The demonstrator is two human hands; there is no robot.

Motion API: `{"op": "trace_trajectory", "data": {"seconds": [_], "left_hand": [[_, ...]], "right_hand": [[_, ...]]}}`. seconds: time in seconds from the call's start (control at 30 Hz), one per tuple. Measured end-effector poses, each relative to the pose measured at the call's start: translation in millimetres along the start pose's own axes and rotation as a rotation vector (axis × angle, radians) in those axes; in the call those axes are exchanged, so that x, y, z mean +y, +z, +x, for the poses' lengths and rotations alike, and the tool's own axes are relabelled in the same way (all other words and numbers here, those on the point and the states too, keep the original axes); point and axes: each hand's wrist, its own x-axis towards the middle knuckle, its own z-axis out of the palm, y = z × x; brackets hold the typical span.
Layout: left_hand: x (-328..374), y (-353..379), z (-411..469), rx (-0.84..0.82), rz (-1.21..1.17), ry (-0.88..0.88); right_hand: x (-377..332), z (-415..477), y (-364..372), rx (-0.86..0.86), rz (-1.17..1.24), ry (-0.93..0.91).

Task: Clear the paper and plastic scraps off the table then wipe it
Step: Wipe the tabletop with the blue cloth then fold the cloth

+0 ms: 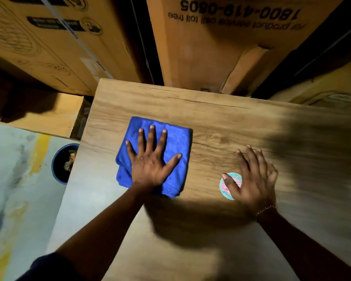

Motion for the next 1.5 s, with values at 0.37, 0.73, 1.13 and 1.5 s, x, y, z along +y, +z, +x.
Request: {"op": "trace_trajectory", "data": {"seconds": [0.37, 0.73, 1.13, 1.5], "left_hand": [[54, -21, 157, -0.001, 0.002, 0.055], [54, -12, 104, 0.029, -0.002, 0.043], [19, 19, -144, 0.043, -0.024, -0.131], [-2, 43, -298, 0.029, 0.085, -0.139]], "right_hand": [[5, 0, -1, -0.054, -0.053, -0.013], [4, -1, 1, -0.001, -0.008, -0.027], [11, -1, -3, -0.073, 0.018, -0.086], [43, -5, -6, -0.017, 0.003, 0.023]]}}
